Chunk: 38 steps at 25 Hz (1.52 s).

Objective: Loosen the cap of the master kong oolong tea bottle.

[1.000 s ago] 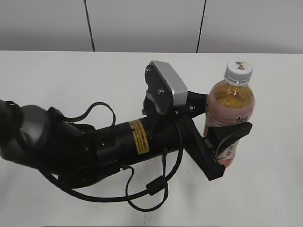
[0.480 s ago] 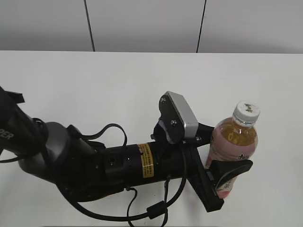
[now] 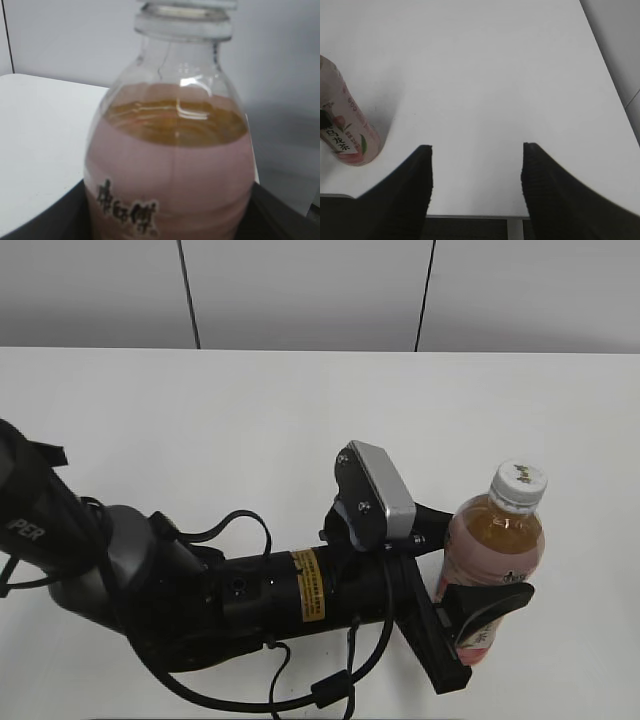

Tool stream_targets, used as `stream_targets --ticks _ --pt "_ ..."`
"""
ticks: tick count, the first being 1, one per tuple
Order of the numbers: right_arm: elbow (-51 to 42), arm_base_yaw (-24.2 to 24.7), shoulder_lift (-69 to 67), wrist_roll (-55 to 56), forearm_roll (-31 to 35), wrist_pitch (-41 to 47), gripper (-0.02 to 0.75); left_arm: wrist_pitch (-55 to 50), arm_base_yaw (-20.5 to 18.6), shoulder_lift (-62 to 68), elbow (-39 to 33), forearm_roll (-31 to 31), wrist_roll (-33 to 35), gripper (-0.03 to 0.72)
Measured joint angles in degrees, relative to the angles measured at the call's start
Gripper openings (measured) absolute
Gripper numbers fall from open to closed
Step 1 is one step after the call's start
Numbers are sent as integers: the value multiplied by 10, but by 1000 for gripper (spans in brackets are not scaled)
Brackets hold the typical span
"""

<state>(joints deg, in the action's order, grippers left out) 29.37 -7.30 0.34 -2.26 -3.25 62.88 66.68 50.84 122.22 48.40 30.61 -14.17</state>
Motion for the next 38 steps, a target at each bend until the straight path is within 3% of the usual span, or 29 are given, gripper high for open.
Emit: stream_targets --ticks 14,19,28,31,38 --pt "3 0 -10 6 6 1 413 0 0 0 1 3 0 425" --pt "50 0 -205 23 32 0 374 0 0 0 1 6 0 425" --pt "259 -1 -577 -1 129 55 367 0 0 0 2 7 0 425" --pt "317 -22 -648 -9 165 60 357 0 0 0 2 7 0 425" --pt "381 -151 -730 31 185 63 290 0 0 0 2 9 0 425"
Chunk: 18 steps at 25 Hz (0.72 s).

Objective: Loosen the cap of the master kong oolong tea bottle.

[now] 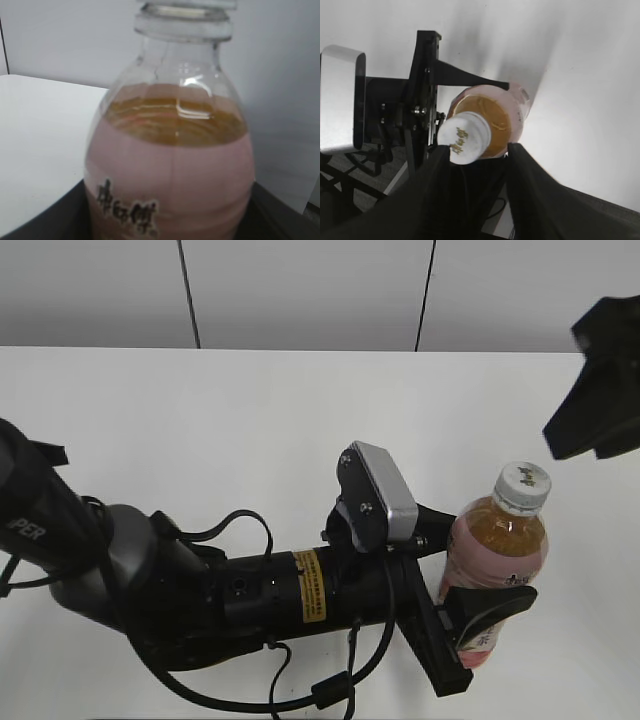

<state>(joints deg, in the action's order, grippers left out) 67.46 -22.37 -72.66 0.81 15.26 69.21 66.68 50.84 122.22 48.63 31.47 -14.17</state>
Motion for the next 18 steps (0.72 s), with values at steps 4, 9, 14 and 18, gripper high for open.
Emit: stream_targets --ticks 4,9,14,18 --pt "2 -40 -37 23 -1 3 287 0 0 0 0 0 0 425" --pt "2 -48 -55 34 -6 5 284 0 0 0 0 0 0 425" --pt "2 -48 -55 36 -8 5 308 0 0 0 0 0 0 425" --pt "2 -48 -55 36 -8 5 396 0 0 0 0 0 0 425"
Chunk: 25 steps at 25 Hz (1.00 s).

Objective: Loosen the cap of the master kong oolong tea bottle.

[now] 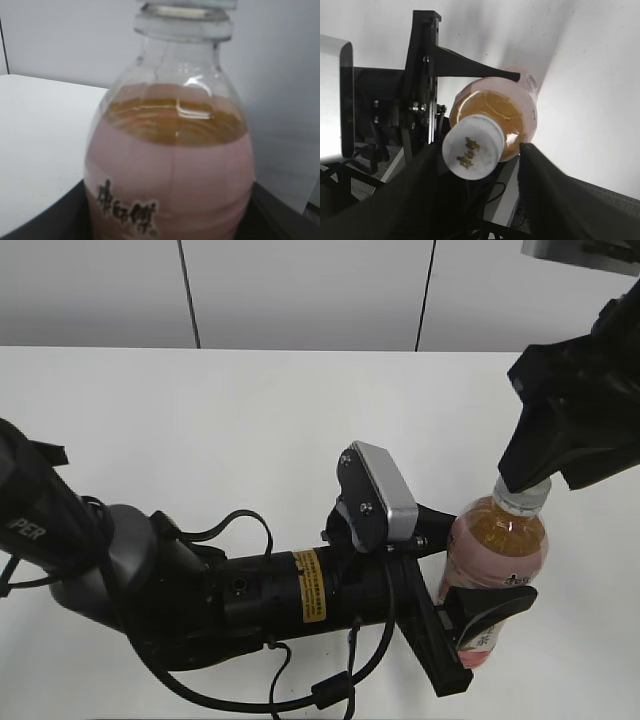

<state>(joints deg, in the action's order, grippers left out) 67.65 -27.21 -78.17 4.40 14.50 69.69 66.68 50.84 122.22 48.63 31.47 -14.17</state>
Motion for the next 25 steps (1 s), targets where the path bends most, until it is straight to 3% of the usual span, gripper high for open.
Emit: stream_targets --ticks 5,16,23,25 --pt "0 0 0 -5 2 1 440 0 0 0 0 0 0 425" --pt "45 0 0 -6 41 2 427 0 0 0 0 0 0 425" --pt "129 -3 -15 -1 -16 2 427 0 0 0 0 1 0 425" --pt "132 -22 -31 10 -31 2 427 0 0 0 0 2 0 425"
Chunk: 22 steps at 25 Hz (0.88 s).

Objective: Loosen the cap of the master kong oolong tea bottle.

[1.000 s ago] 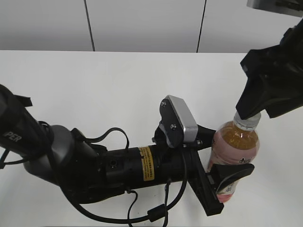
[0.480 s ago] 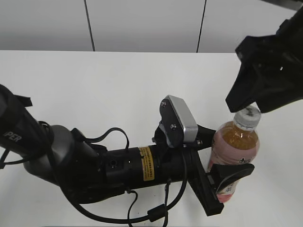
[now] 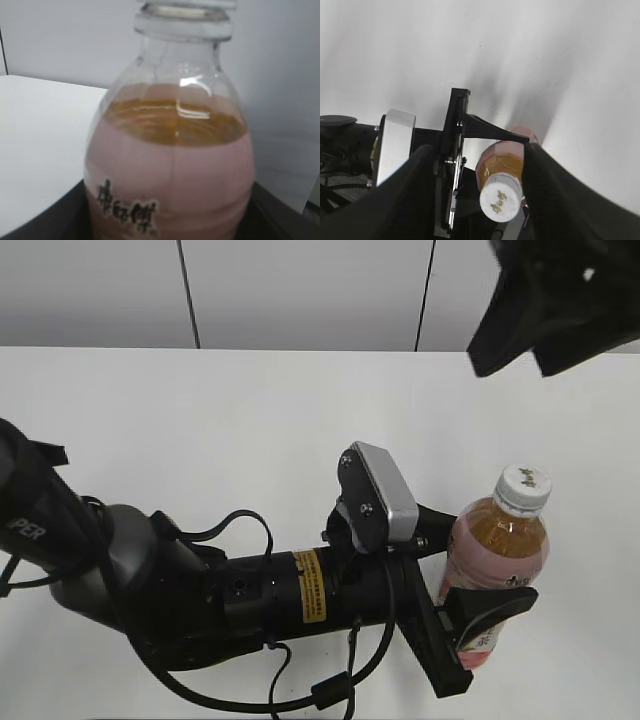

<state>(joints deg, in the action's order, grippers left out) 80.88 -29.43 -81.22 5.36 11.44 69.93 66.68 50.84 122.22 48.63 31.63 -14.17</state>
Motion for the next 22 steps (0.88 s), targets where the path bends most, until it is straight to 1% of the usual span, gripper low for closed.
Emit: stream_targets --ticks 1,4,6,7,11,14,17,22 --pt "0 -15 -8 7 -14 1 427 0 0 0 0 0 0 425" --pt "0 -81 -28 30 -65 1 427 0 0 0 0 1 0 425" --pt "0 -113 -26 49 -90 1 427 0 0 0 0 1 0 425" --pt "0 -122 -23 55 -95 1 427 0 0 0 0 1 0 425" --pt "-12 -127 -2 68 -123 1 427 0 0 0 0 2 0 425" --pt "-45 -126 19 72 -144 1 427 0 0 0 0 2 0 425" --pt "-77 -126 24 74 -136 1 427 0 0 0 0 2 0 425" --pt "-82 -126 24 74 -124 2 427 0 0 0 0 2 -1 425"
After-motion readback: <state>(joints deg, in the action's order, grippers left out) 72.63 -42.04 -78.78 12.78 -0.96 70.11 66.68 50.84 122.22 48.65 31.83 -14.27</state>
